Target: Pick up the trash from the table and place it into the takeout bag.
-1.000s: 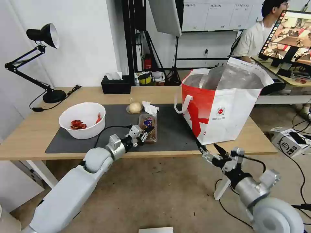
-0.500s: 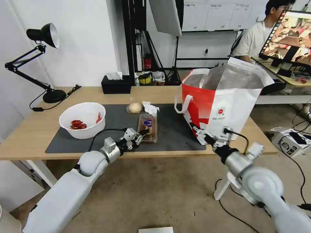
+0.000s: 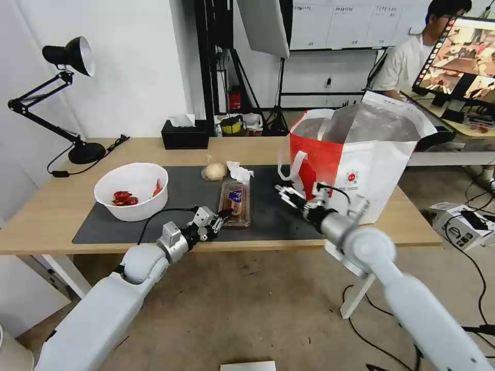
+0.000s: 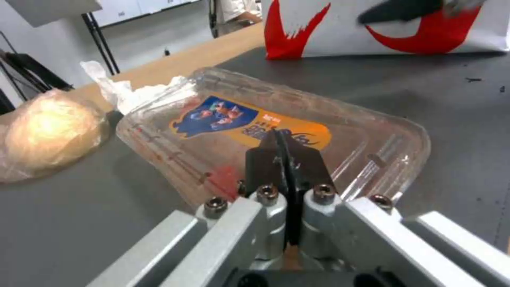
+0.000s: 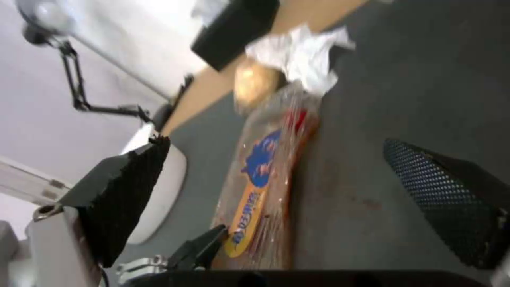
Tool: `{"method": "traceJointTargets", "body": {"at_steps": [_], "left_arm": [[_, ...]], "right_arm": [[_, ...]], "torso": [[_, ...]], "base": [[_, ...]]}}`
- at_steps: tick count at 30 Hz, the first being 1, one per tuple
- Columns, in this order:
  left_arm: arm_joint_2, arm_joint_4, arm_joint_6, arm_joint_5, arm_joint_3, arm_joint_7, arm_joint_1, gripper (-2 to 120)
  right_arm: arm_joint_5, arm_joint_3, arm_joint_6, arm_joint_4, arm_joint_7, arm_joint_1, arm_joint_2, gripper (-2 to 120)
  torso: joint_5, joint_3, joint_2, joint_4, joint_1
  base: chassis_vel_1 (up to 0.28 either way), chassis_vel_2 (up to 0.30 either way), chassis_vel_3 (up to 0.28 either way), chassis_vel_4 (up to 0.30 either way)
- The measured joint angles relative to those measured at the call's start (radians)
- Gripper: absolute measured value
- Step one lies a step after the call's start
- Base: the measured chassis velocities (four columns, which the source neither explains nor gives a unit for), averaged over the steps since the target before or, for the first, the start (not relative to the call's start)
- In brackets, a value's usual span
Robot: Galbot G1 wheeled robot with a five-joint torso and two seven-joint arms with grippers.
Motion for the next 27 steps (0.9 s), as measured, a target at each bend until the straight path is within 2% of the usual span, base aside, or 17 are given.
{"method": "traceJointTargets", "body": {"at_steps": [10,27], "left_arm": [[0.002,-0.019,-0.003,-0.003,-0.022,0.003,0.024,0],[0.021,-0.043,-0.008,-0.018,-0.041,0.006,0.048,0]], "right_arm": [[0.005,-0.055,-0.128,-0.09,0.111,0.1,0.107,100],[0.018,-0.097,-0.222,-0.225,0.213,0.207,0.228,100]], "torso": [[0.0001,0.0,0.0,0.0001,0.0],[0.0001,0.0,0.0,0.0001,0.0]], "base": [[0.0,0.0,0.0,0.0],[0.0,0.0,0.0,0.0]]}}
